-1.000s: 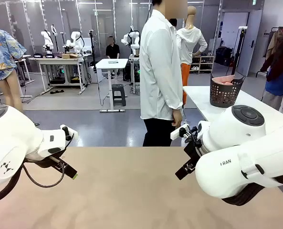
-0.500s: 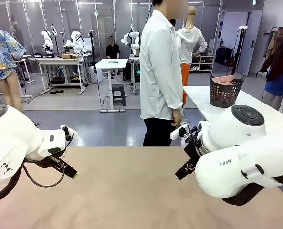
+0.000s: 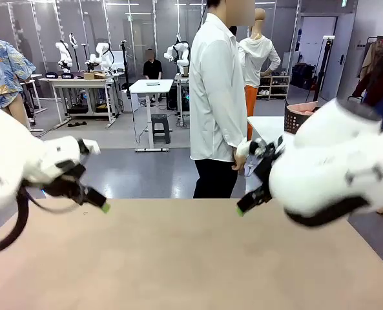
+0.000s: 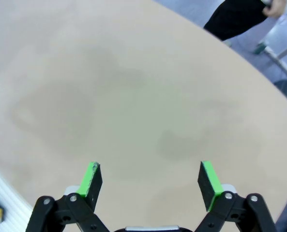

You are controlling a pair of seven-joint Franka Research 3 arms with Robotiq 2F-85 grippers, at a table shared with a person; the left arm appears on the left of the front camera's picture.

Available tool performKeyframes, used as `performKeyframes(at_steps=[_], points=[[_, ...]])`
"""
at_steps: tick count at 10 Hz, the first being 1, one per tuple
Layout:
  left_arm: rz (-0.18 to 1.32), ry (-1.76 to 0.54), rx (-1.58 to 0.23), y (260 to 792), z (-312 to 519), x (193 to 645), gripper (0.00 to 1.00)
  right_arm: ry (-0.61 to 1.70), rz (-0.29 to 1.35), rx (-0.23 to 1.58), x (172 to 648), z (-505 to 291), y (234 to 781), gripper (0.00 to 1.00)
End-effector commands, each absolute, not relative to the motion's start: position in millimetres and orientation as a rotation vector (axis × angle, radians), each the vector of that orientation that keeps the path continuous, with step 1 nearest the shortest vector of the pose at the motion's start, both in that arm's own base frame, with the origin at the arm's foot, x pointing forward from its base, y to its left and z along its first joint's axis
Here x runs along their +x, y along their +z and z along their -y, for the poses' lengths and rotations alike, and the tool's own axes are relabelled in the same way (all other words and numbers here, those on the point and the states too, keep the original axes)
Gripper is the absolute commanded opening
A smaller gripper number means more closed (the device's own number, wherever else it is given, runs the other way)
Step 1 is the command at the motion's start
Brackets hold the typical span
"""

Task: Fold the towel.
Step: Grab the top end of the 100 cm Hotel Towel extended by the human.

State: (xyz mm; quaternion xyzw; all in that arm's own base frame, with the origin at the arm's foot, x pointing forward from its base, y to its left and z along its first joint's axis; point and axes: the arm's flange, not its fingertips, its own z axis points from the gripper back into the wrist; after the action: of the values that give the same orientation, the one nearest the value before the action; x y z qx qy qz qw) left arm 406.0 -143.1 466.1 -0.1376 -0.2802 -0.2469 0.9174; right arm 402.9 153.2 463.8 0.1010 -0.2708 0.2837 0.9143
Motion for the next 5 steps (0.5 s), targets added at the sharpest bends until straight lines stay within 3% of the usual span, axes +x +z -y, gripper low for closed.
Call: performKeyframes(at_steps=[1, 2, 3, 5], points=[[0.485, -0.371, -0.583, 537.6, 80.3, 404.4, 1.00, 0.509, 0.509, 0.470, 411.1, -92.5, 521.8, 1.00], [0.447, -0.313, -0.816, 566.1, 47.2, 392.8, 1.00, 0.396, 0.446, 0.674, 407.8, -56.2, 537.0, 1.00], [0.479, -0.256, -0.922, 579.0, 12.3, 378.8, 1.00, 0.252, 0.420, 0.752, 398.7, -15.0, 536.6, 1.00], [0.530, -0.121, -1.096, 569.2, -51.6, 351.0, 1.00, 0.176, 0.457, 1.086, 369.0, 61.8, 519.2, 1.00]])
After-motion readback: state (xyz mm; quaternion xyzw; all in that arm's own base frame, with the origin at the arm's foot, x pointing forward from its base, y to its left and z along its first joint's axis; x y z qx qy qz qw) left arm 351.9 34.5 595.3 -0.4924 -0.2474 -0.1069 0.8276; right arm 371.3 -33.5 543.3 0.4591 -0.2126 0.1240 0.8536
